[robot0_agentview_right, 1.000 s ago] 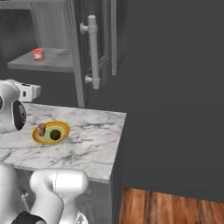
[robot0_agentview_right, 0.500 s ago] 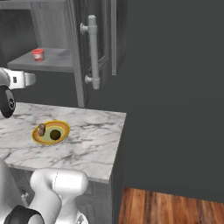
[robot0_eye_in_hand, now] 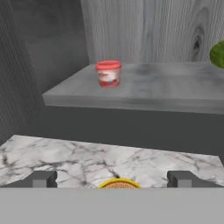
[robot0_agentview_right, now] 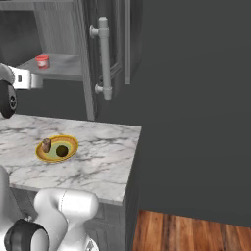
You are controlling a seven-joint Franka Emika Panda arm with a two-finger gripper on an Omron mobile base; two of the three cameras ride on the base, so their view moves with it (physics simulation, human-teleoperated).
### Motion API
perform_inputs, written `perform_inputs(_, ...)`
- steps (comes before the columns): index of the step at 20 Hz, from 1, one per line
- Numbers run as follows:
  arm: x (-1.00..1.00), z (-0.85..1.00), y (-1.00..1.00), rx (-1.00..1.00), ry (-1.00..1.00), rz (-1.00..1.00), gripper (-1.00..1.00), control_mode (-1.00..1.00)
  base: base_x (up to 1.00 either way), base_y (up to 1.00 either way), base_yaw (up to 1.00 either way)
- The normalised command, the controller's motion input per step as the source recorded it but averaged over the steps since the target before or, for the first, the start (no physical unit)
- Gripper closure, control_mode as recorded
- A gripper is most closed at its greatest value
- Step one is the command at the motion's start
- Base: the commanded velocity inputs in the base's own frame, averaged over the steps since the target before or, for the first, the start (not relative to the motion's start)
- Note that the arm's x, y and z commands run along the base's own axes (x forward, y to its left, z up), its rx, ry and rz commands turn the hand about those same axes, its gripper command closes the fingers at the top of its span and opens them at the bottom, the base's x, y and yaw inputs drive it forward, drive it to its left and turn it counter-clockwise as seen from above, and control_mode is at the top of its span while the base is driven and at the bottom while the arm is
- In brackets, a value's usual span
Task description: Pick the avocado and bread from the counter and place them on the plate. Then pick the jam from the cabinet and place it next to the plate. Lastly close the cabinet door.
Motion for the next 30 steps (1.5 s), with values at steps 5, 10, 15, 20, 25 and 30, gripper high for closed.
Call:
perform_inputs(5,0.0,0.28,-0.02,-0.02,0.04,0.0,-1.0,-1.0,0.0,0.0,0.0)
perform_inputs(10,0.03,0.07,0.0,-0.03,0.04,0.0,-1.0,-1.0,0.0,0.0,0.0)
perform_inputs(15,0.29,0.0,0.0,0.0,0.0,0.0,-1.0,-1.0,0.0,0.0,0.0)
perform_inputs(20,0.4,0.0,0.0,0.0,0.02,0.0,-1.0,-1.0,0.0,0.0,0.0)
perform_inputs(25,0.43,0.0,0.0,0.0,0.02,0.0,-1.0,-1.0,0.0,0.0,0.0)
perform_inputs(30,0.42,0.0,0.09,0.0,0.03,0.0,-1.0,-1.0,0.0,0.0,0.0)
